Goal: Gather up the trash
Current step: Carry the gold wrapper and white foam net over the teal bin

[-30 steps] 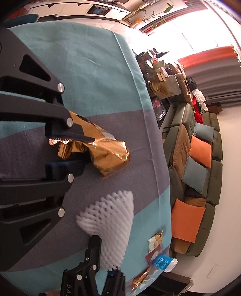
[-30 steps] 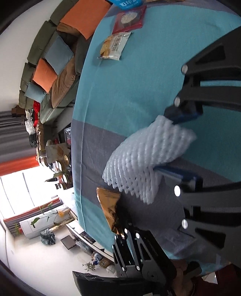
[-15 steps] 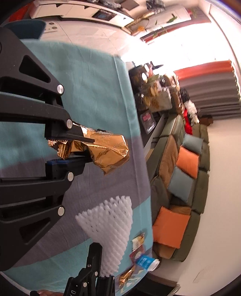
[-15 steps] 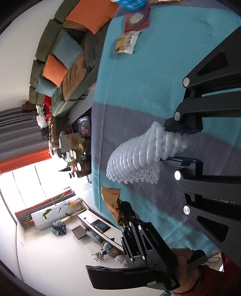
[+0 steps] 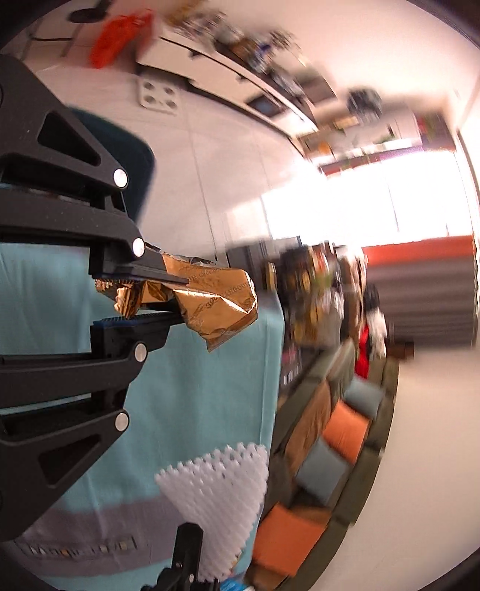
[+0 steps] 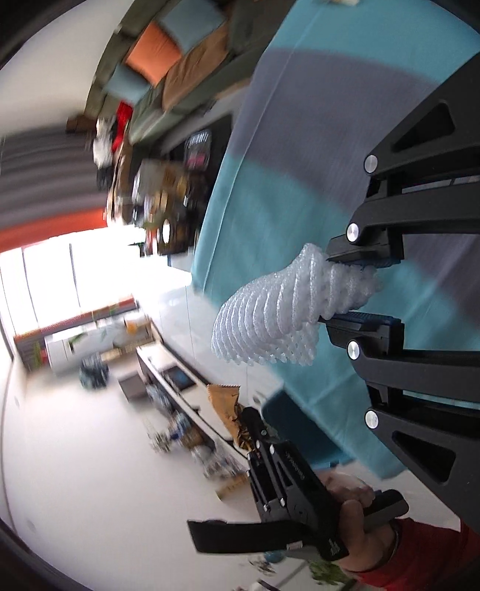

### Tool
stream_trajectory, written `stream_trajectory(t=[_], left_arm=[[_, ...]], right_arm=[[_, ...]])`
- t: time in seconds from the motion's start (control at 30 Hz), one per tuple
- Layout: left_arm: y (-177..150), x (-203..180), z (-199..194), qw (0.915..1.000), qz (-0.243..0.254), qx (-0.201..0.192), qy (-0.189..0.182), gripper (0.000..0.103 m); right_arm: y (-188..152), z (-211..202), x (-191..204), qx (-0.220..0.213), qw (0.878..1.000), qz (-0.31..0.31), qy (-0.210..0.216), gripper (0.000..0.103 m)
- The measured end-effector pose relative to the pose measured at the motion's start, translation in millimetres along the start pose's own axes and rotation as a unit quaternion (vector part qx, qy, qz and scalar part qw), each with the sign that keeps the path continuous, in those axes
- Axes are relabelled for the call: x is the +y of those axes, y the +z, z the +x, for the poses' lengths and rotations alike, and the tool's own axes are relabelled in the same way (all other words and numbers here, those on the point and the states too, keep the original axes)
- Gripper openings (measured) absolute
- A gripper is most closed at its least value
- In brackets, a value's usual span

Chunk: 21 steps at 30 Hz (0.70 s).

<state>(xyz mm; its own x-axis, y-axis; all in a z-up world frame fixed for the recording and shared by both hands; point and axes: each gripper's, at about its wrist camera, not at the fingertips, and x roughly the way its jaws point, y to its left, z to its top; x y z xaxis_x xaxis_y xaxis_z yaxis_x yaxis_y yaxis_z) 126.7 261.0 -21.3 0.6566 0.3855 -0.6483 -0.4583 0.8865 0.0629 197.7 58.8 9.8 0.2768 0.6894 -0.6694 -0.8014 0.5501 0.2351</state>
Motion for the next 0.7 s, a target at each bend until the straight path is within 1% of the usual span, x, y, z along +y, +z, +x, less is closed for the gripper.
stream_trajectory(t=[0.13,0.2,0.33,0.43,0.53,0.63,0.7], left_arm=[[-15,63,-9,0.9985,-0.040,0.007,0.037,0.014],[-25,88,-12,0.9971,-0.054,0.010,0.053,0.014],[-46,134,-15,0.9939,-0.080,0.023,0.073,0.014],[-65,159,-15,0.9919,-0.088,0.034,0.085,0.014],[-82,173,-11,0.9902,-0.101,0.045,0.085,0.014],[-95,189,-2,0.9884,-0.112,0.060,0.083,0.014],[-101,191,6,0.9877,-0.115,0.067,0.082,0.014]], right_arm=[[18,26,43,0.013,0.999,-0.036,0.028,0.017],[24,37,59,0.020,0.998,-0.049,0.038,0.017],[36,58,89,0.035,0.996,-0.072,0.048,0.017],[41,74,107,0.049,0.994,-0.089,0.047,0.017],[41,87,127,0.062,0.992,-0.102,0.048,0.017],[40,99,137,0.072,0.990,-0.113,0.045,0.017],[39,108,142,0.081,0.989,-0.120,0.041,0.017]])
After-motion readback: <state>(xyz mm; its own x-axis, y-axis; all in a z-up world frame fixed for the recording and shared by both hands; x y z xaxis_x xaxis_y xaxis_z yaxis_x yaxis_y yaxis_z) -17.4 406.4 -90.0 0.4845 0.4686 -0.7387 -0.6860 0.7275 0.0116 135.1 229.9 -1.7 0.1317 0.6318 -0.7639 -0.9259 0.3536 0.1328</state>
